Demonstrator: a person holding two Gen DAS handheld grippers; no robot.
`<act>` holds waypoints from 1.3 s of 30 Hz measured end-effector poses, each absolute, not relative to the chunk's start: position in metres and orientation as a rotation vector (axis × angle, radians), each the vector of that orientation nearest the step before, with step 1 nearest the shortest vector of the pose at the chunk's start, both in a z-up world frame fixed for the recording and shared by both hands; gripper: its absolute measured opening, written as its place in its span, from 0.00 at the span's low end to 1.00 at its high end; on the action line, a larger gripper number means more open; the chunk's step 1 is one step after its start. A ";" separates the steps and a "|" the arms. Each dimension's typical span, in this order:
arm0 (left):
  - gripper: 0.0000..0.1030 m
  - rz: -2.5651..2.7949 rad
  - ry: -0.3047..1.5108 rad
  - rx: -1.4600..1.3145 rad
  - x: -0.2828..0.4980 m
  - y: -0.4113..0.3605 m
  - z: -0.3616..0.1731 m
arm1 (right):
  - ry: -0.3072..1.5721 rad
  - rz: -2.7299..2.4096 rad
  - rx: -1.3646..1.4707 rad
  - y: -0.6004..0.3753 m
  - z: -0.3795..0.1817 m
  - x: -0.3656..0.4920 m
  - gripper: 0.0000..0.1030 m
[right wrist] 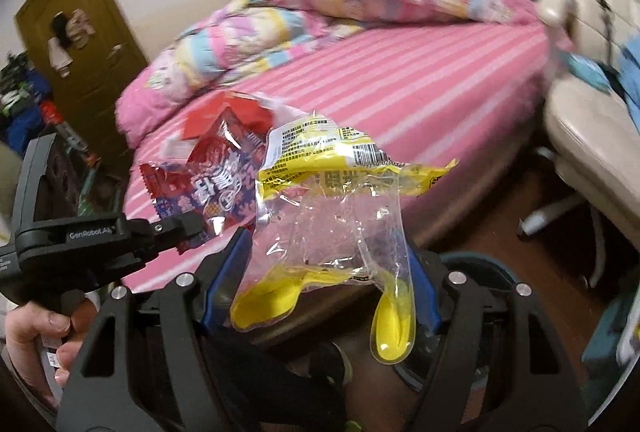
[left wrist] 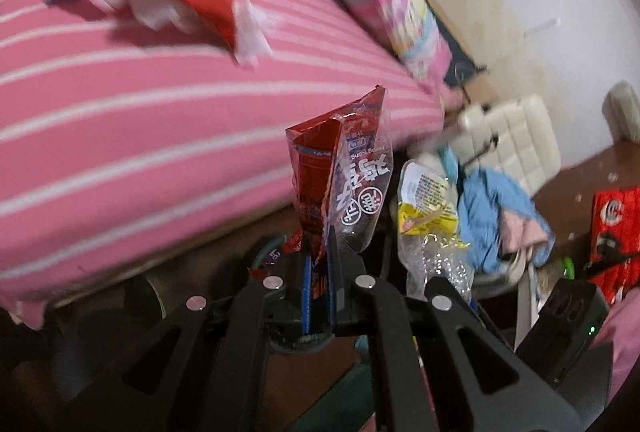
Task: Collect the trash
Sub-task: 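Carry both held items over the black trash bin beside the bed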
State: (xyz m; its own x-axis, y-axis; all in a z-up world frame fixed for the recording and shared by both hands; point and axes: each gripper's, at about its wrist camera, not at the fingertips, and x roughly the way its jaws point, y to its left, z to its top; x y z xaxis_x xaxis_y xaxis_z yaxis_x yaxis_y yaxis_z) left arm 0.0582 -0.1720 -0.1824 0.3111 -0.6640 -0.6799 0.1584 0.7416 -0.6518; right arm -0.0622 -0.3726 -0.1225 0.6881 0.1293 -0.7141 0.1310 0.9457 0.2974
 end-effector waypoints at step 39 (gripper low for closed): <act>0.68 -0.572 1.624 -0.131 0.060 -0.370 -0.390 | 1.213 -0.355 0.553 -0.518 -0.332 -0.110 0.69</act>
